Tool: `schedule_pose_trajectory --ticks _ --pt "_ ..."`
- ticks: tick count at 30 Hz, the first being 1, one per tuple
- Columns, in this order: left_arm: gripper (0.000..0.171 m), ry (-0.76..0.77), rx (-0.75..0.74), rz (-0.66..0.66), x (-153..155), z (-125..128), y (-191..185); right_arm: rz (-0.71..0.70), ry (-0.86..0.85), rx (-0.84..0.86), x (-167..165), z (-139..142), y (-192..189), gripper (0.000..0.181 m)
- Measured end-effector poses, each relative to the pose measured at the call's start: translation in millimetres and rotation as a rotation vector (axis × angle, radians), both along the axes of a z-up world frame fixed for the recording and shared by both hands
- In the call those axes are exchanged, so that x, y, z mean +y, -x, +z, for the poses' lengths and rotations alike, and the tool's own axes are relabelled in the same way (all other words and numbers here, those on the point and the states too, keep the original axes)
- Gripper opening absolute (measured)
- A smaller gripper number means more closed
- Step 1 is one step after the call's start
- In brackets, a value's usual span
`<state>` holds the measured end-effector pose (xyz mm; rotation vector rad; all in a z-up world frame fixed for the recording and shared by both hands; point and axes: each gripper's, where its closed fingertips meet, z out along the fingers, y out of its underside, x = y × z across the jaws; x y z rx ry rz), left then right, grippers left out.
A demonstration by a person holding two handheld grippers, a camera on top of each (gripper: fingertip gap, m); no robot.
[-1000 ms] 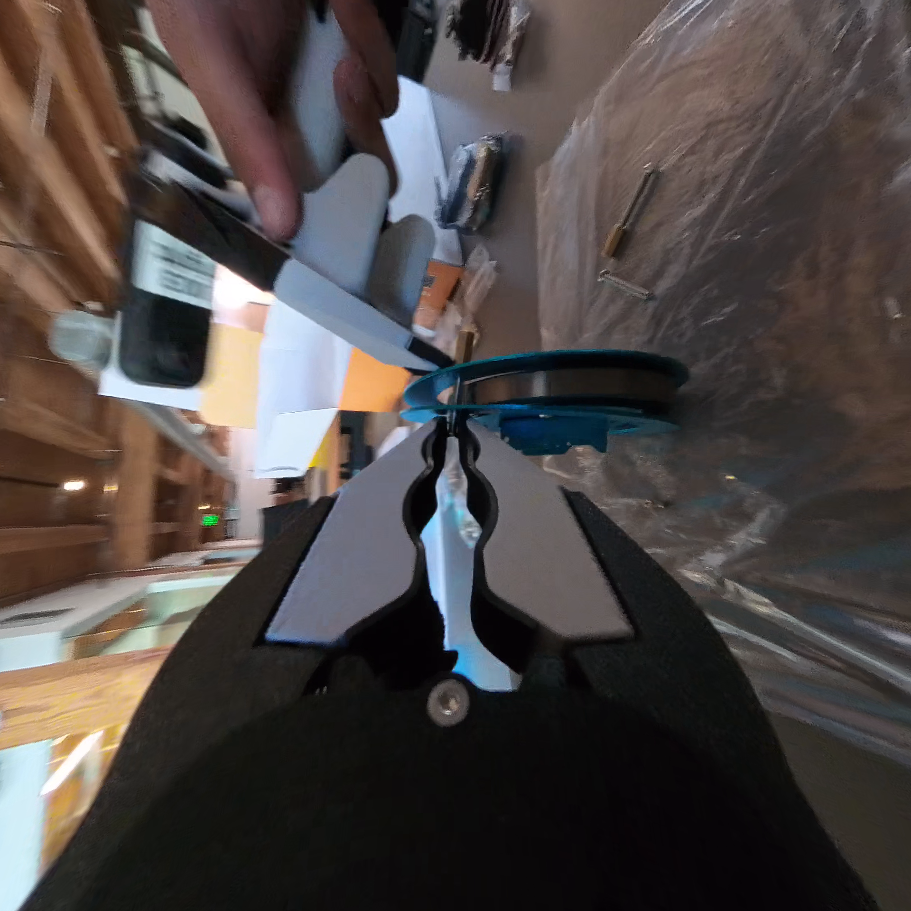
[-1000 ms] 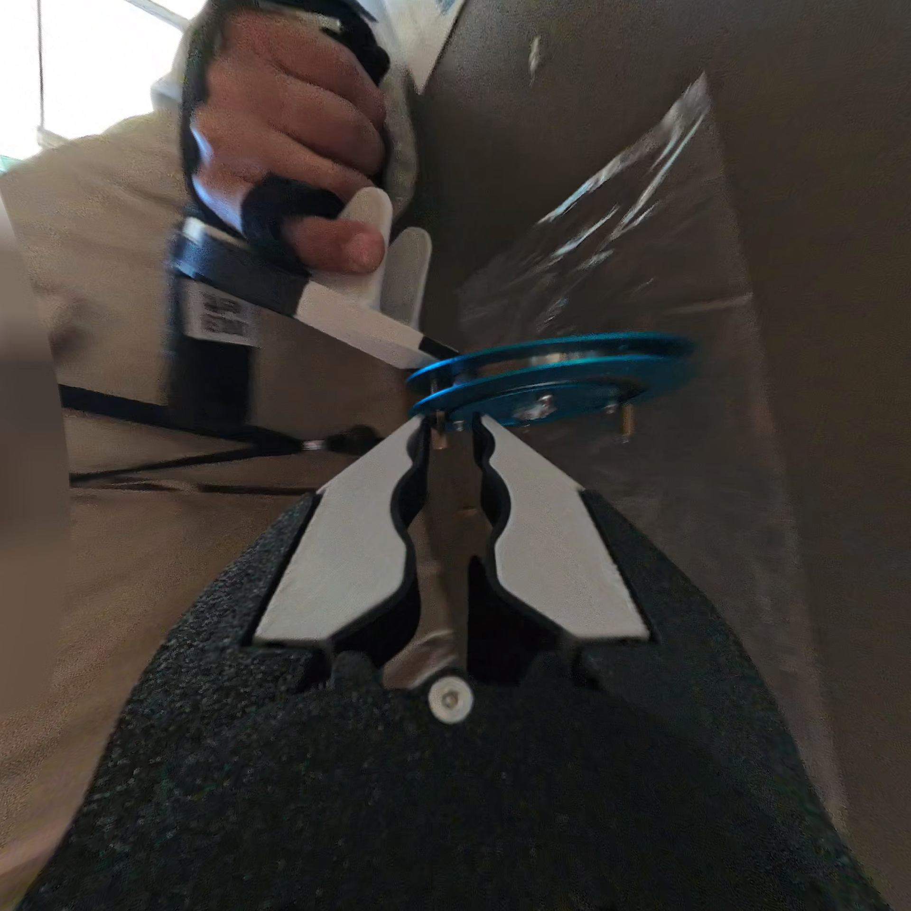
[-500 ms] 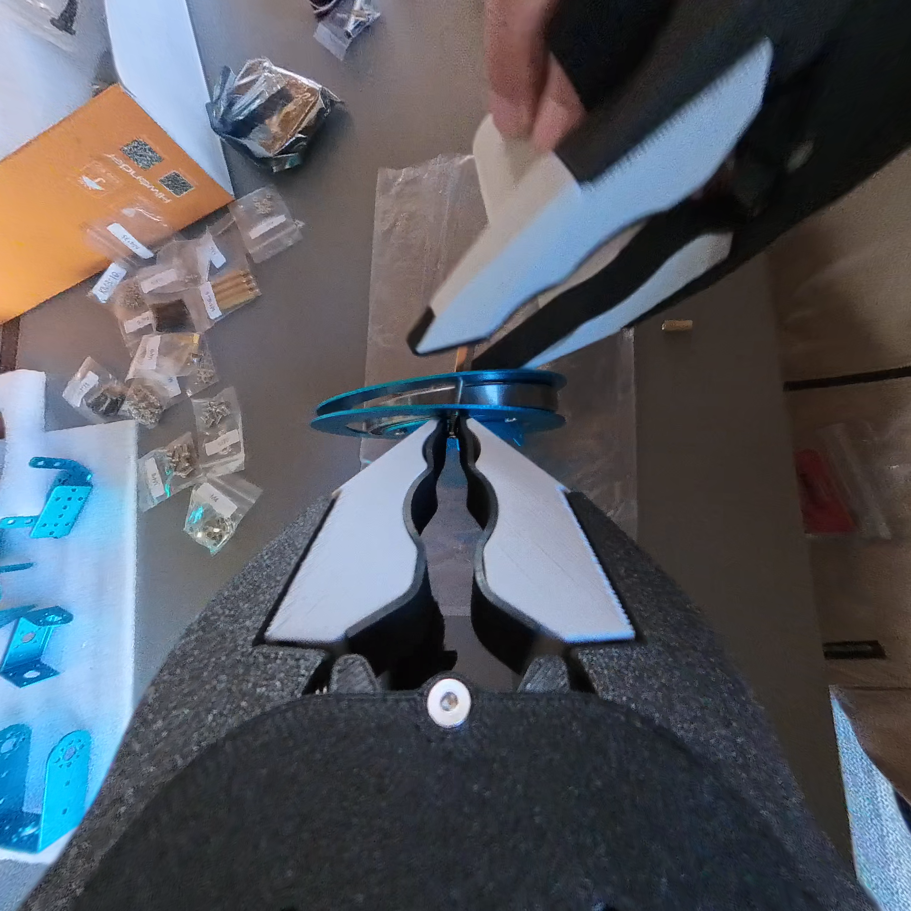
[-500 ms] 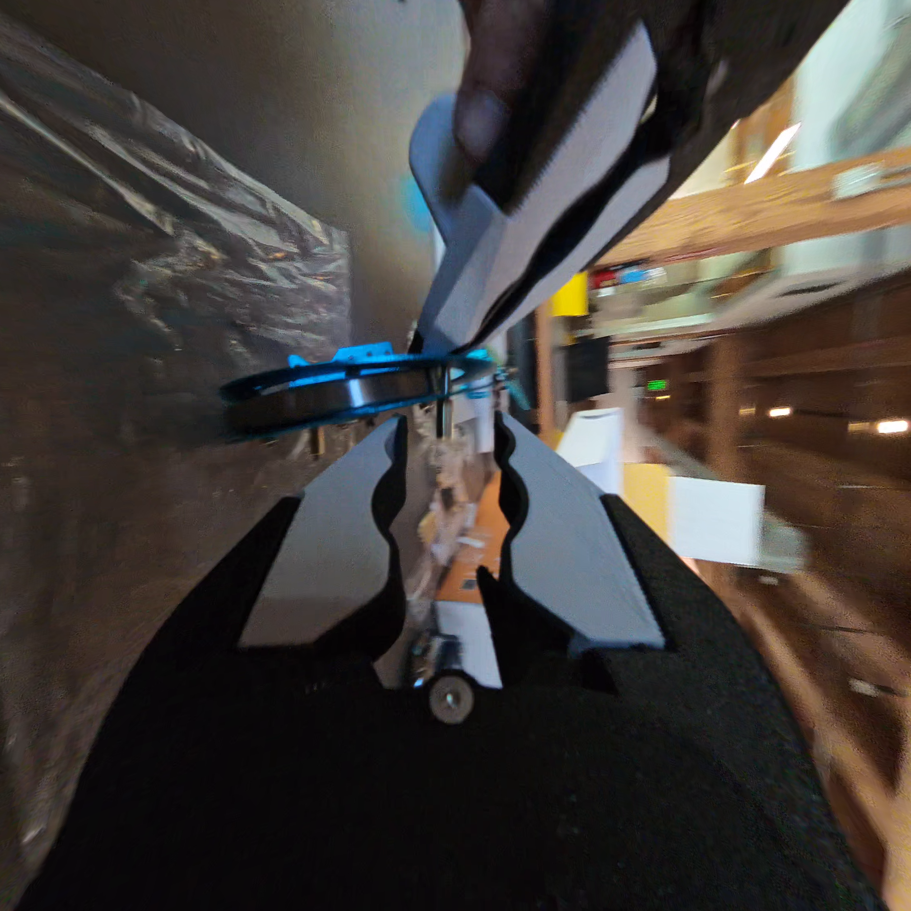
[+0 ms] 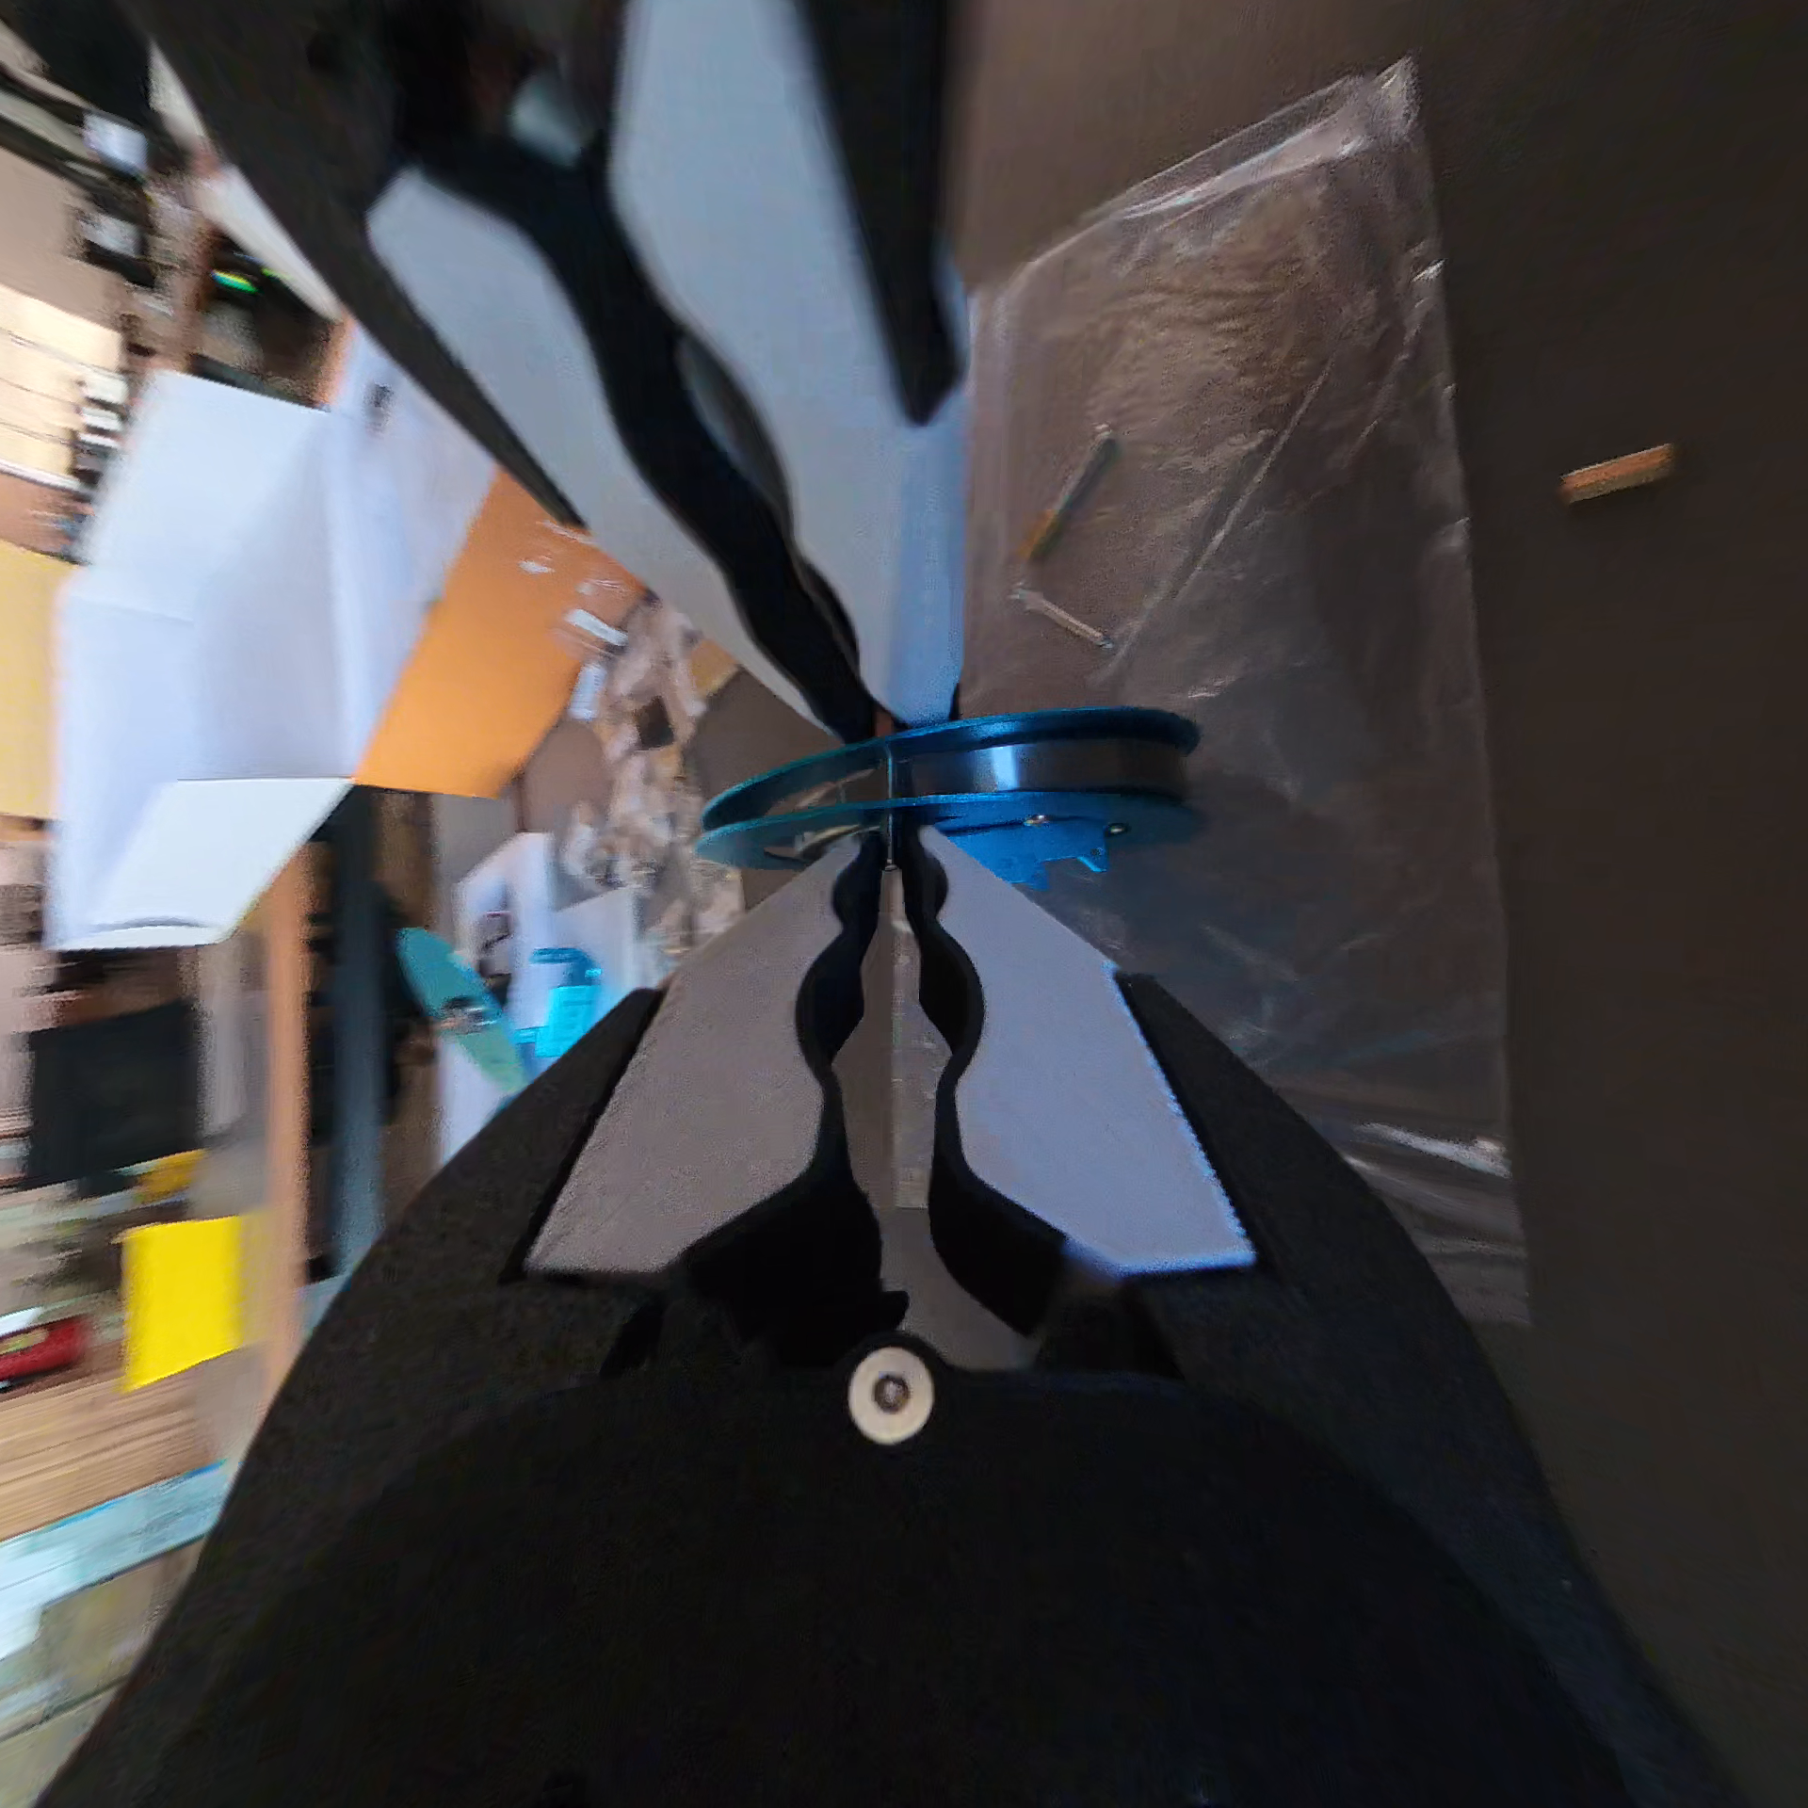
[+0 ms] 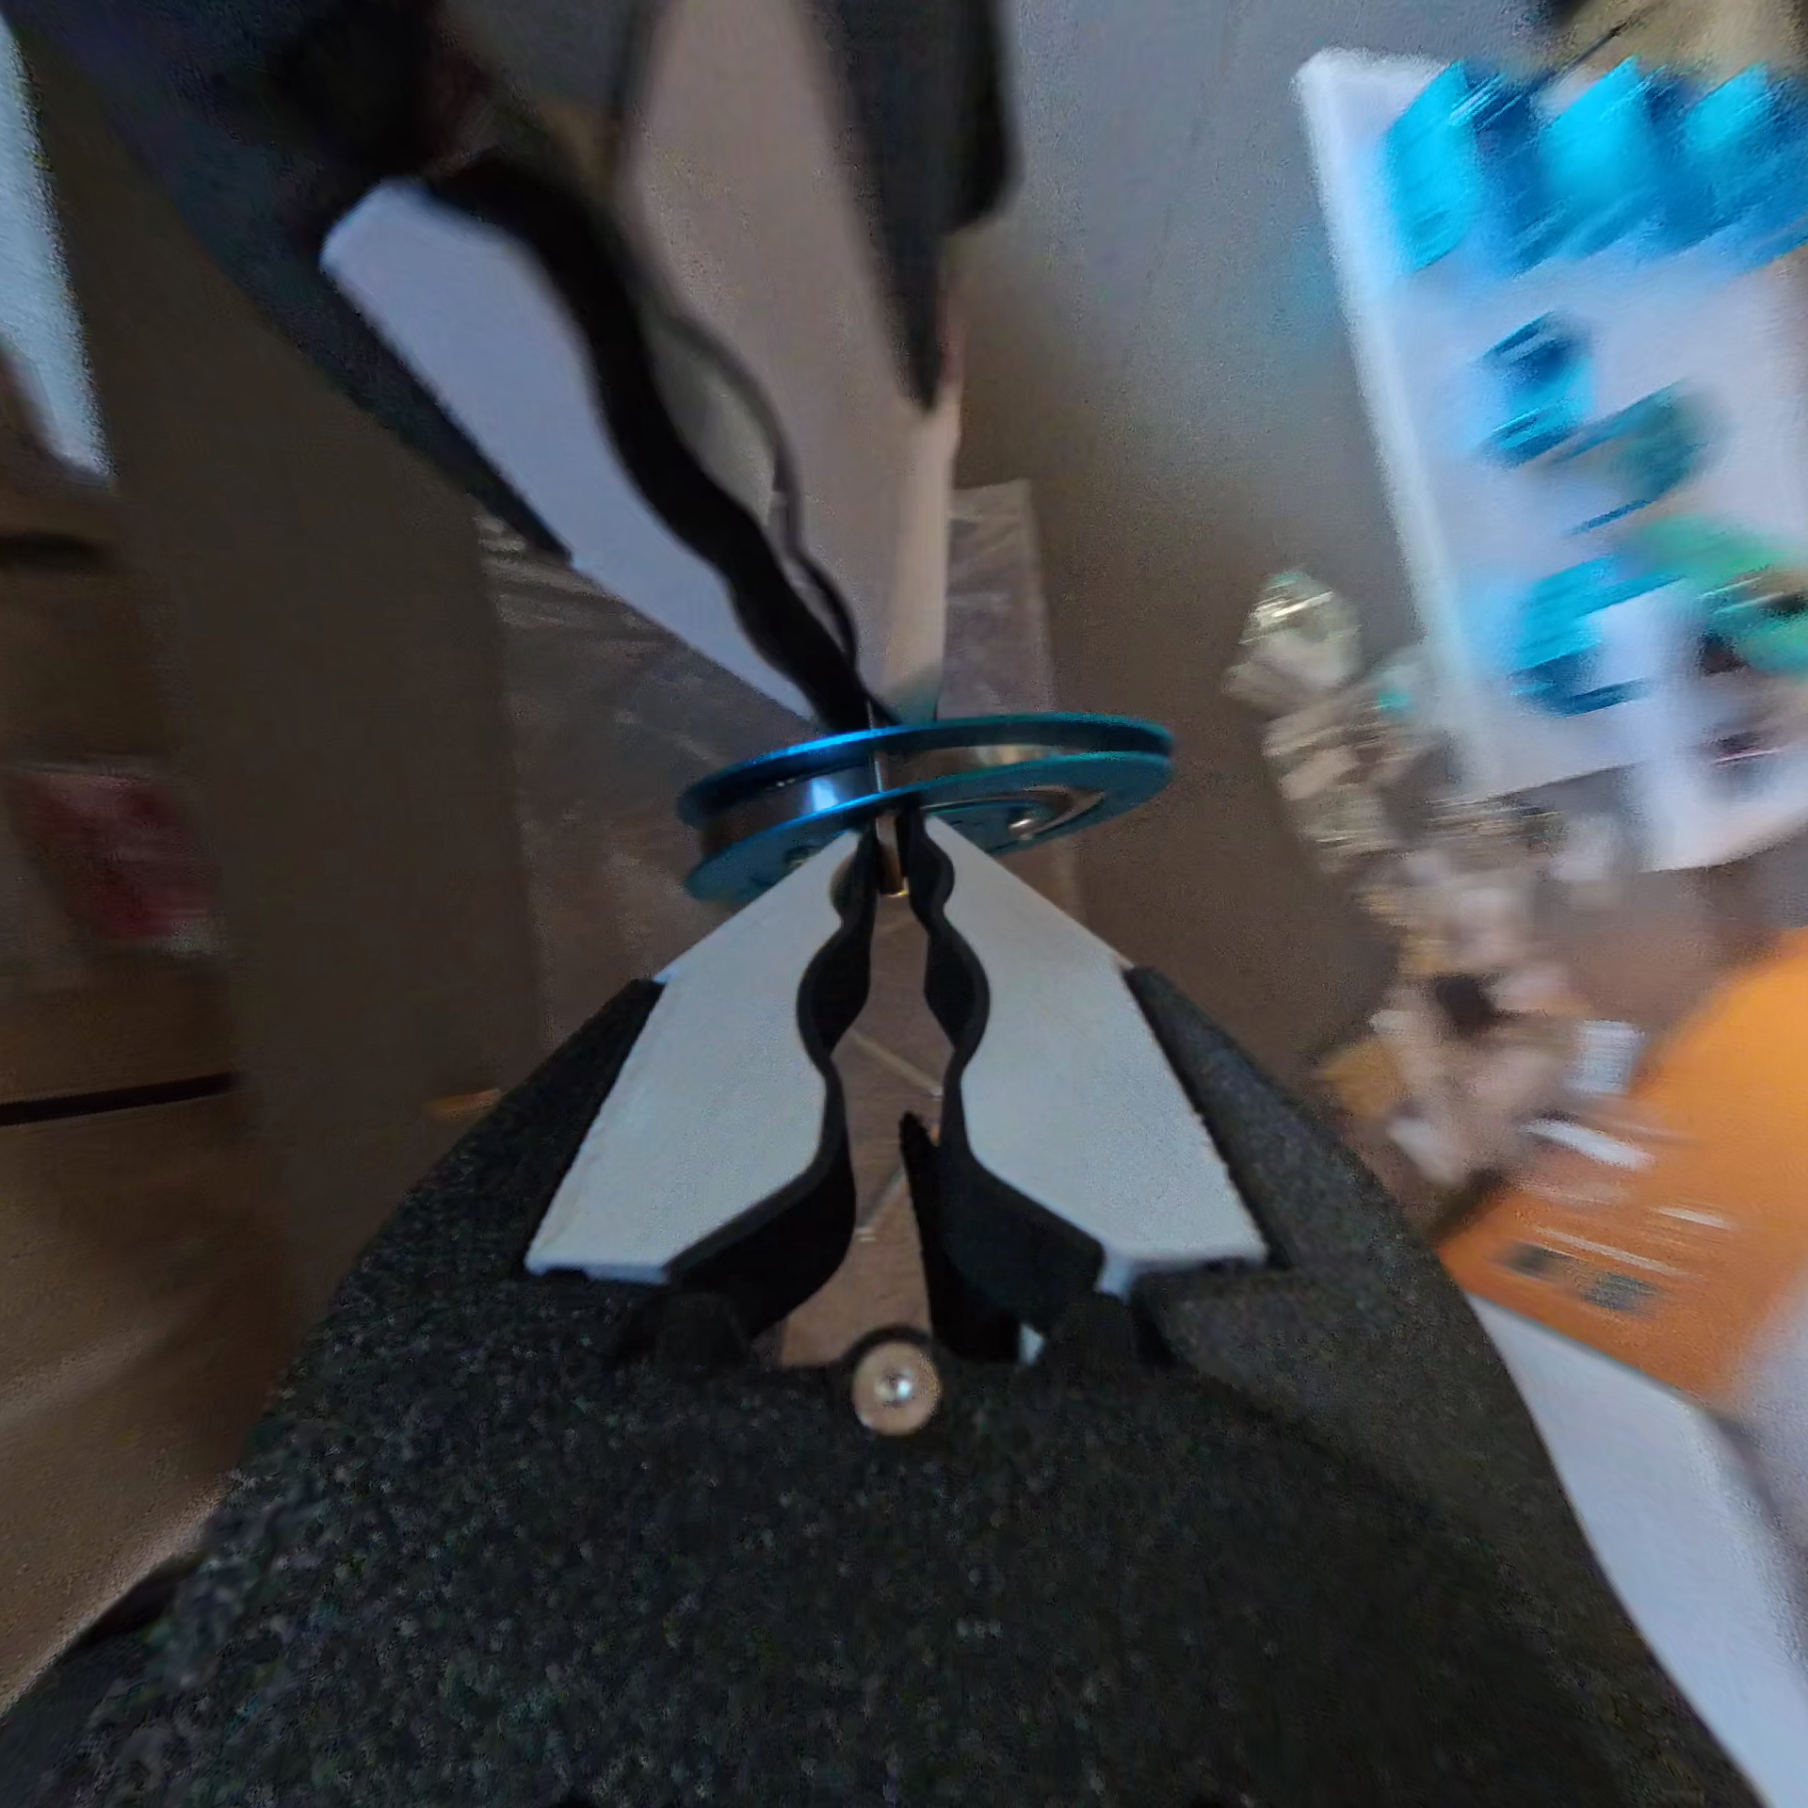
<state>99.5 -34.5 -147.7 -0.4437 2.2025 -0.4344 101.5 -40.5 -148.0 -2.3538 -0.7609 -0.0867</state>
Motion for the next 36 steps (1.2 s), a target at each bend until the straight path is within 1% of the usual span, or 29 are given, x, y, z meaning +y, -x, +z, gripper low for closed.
schedule_pose_trajectory --ticks 1,3,6,7,9,11,13,15,17,19,21,23,26,27,29,31,33,35,36 --pt "0.002 -0.057 -0.062 0.01 0.9 1.7 -1.7 -0.004 0.087 0.127 -1.6 -1.7 0.9 0.004" --pt "0.001 -0.229 -0.194 0.032 5.3 4.8 -6.3 -0.028 0.263 0.363 -2.8 -1.6 2.4 0.004" --pt "0.001 -0.447 -0.375 0.039 5.4 9.9 -11.2 -0.089 0.63 0.75 -10.7 0.5 8.9 0.004" --pt "0.0 -0.497 -0.418 0.033 4.2 10.9 -12.0 -0.1 0.73 0.867 -12.5 1.3 10.5 0.004" --pt "0.0 -0.531 -0.477 0.022 -0.1 12.0 -11.9 -0.113 0.923 1.086 -19.4 3.2 16.4 0.004" --pt "0.0 -0.553 -0.511 0.027 0.4 12.4 -11.3 -0.136 1.004 1.241 -19.0 5.4 16.7 0.004" --pt "0.0 -0.535 -0.503 0.022 0.3 11.6 -10.9 -0.12 0.991 1.246 -19.6 5.8 15.9 0.005" --pt "0.001 -0.474 -0.455 0.015 2.4 9.8 -12.0 -0.079 0.877 1.142 -17.2 5.0 14.6 0.005" --pt "0.002 -0.361 -0.35 0.021 5.1 7.1 -13.6 -0.017 0.694 0.939 -14.9 3.8 11.0 0.006" --pt "0.002 -0.253 -0.228 0.023 6.3 6.0 -13.2 0.007 0.438 0.61 -7.1 -0.4 -2.0 0.024" --pt "0.002 -0.156 -0.098 0.042 9.8 4.1 -11.5 0.032 0.192 0.309 -3.0 4.2 -8.2 0.028" --pt "0.002 -0.066 0.037 0.069 14.4 2.2 -8.5 0.016 -0.041 0.003 -0.6 7.3 -14.4 0.031" --pt "0.002 0.135 0.254 0.078 8.9 -1.6 -0.3 0.008 -0.291 -0.414 -1.3 8.0 -14.7 0.033" --pt "0.002 0.174 0.307 0.076 7.1 -2.3 1.8 0.007 -0.364 -0.547 -0.5 9.6 -14.5 0.035" --pt "0.002 0.238 0.384 0.084 5.0 -2.5 2.9 0.016 -0.478 -0.789 1.5 11.7 -14.5 0.031" --pt "0.002 0.308 0.425 0.106 4.6 -2.1 0.1 0.031 -0.511 -0.897 2.8 4.4 -13.7 0.031" --pt "0.002 0.358 0.463 0.118 4.8 -1.9 -0.2 0.038 -0.552 -0.947 3.7 5.0 -12.3 0.025" --pt "0.002 0.365 0.46 0.114 4.3 -2.0 0.3 0.036 -0.575 -0.989 5.7 10.5 -13.5 0.014" --pt "0.002 0.366 0.46 0.121 4.2 -2.0 1.0 0.035 -0.587 -1.005 6.8 14.6 -13.9 0.005"
